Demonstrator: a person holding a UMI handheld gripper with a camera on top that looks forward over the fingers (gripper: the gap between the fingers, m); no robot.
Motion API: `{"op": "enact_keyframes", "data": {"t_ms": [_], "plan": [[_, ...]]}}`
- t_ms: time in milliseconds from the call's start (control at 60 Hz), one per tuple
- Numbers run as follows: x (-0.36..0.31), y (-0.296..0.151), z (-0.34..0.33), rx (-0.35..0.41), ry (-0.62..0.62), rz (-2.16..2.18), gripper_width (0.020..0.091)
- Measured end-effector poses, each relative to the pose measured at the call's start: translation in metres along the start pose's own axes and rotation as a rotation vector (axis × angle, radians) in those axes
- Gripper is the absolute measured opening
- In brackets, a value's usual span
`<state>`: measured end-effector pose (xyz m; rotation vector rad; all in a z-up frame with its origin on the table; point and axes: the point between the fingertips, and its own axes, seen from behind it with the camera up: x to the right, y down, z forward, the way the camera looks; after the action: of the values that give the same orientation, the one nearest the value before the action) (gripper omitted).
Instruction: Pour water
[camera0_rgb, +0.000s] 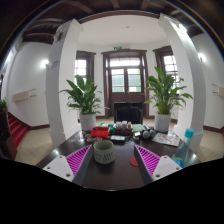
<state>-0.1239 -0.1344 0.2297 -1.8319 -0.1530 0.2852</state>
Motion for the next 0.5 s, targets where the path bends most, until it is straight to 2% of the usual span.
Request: {"op": "enact_keyframes", "data": {"t_ms": [250, 367, 500], "plan": [[0.072, 0.006, -0.028, -0.059, 0.140, 0.040, 0.0851], [0.116, -0.009, -0.047, -0.065, 0.238, 0.050, 0.0854], [0.161, -0.036, -0.040, -0.051, 0.324, 0.051, 0.0848]]}}
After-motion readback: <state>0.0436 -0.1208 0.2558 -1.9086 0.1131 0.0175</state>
